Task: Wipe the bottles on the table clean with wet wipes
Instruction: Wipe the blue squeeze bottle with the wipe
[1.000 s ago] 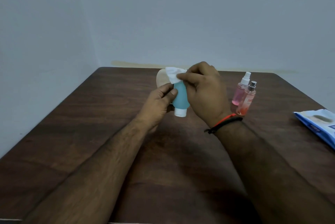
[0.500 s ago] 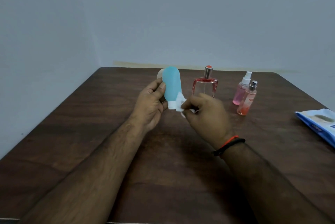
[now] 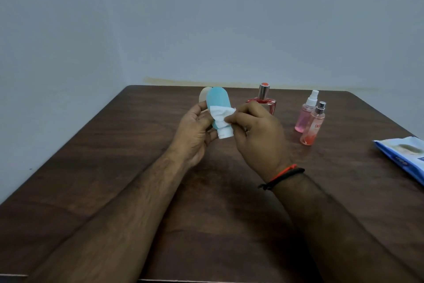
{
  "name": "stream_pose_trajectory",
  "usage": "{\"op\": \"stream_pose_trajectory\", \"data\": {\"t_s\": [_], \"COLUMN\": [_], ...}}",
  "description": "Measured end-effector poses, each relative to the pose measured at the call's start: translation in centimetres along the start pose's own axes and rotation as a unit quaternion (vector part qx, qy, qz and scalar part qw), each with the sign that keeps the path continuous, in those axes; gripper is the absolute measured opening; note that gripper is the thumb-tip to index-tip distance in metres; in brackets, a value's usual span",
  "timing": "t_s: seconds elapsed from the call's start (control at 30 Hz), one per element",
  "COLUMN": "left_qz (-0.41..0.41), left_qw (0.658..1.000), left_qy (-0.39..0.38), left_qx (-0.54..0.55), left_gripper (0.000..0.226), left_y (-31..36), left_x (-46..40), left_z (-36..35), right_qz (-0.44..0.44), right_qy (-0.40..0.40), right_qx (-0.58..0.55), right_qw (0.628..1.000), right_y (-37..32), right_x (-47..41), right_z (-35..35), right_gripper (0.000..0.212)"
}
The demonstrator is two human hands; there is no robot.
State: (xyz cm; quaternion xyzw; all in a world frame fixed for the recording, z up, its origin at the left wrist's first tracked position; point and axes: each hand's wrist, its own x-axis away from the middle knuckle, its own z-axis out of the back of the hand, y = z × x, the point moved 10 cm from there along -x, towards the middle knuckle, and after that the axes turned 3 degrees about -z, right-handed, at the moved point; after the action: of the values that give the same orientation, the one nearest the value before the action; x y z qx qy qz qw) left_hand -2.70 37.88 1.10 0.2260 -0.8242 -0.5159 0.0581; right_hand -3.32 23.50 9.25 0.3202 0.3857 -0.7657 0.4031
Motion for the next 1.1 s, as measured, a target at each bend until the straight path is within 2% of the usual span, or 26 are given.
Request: {"op": "stream_pose_trajectory", "data": {"t_s": [0.13, 0.2, 0.33, 0.43, 0.5, 0.63, 0.83, 0.93, 1.1], "left_qz": [0.006, 0.012, 0.014, 0.012, 0.010, 0.003, -0.008, -0.010, -0.033], "left_qw": [0.999, 0.998, 0.995, 0.991, 0.990, 0.992, 0.994, 0.991, 0.984], "left_qy": [0.026, 0.027, -0.024, -0.064, -0.081, -0.097, -0.105, -0.127, -0.158], "left_qx": [0.029, 0.051, 0.098, 0.121, 0.115, 0.081, -0.010, -0.031, -0.075], "left_gripper": [0.036, 0.037, 0.038, 0.039, 0.036, 0.028, 0.038, 0.043, 0.035], "left_y": [-0.2, -0.3, 0.3, 0.6, 0.6, 0.8, 0.2, 0.4, 0.9], "left_x": [-0.1, -0.3, -0.1, 0.2, 0.3, 0.3, 0.3, 0.4, 0.6], "left_z": [0.5, 0.6, -0.3, -1.2, -1.5, -1.7, -1.8, -2.0, -2.3], "right_qz": [0.035, 0.023, -0.115, -0.231, -0.263, -0.269, -0.224, -0.215, -0.194], "right_qy": [-0.048, -0.064, -0.068, -0.099, -0.101, -0.066, 0.018, 0.027, 0.038], "right_qx": [-0.001, -0.009, -0.070, -0.198, -0.247, -0.263, -0.250, -0.251, -0.258], "right_qw": [0.998, 0.998, 0.989, 0.947, 0.927, 0.924, 0.942, 0.943, 0.946], "right_y": [-0.3, 0.2, 3.3, 5.1, 5.3, 5.3, 4.9, 4.7, 4.5], "right_x": [1.1, 1.4, 1.5, 2.4, 2.5, 2.0, 1.0, 0.4, -0.9], "right_z": [-0.4, -0.5, -0.3, -1.3, -1.5, -0.7, 0.9, 1.1, 1.6], "right_gripper": [0.009, 0.010, 0.016, 0.026, 0.028, 0.027, 0.020, 0.020, 0.019]}}
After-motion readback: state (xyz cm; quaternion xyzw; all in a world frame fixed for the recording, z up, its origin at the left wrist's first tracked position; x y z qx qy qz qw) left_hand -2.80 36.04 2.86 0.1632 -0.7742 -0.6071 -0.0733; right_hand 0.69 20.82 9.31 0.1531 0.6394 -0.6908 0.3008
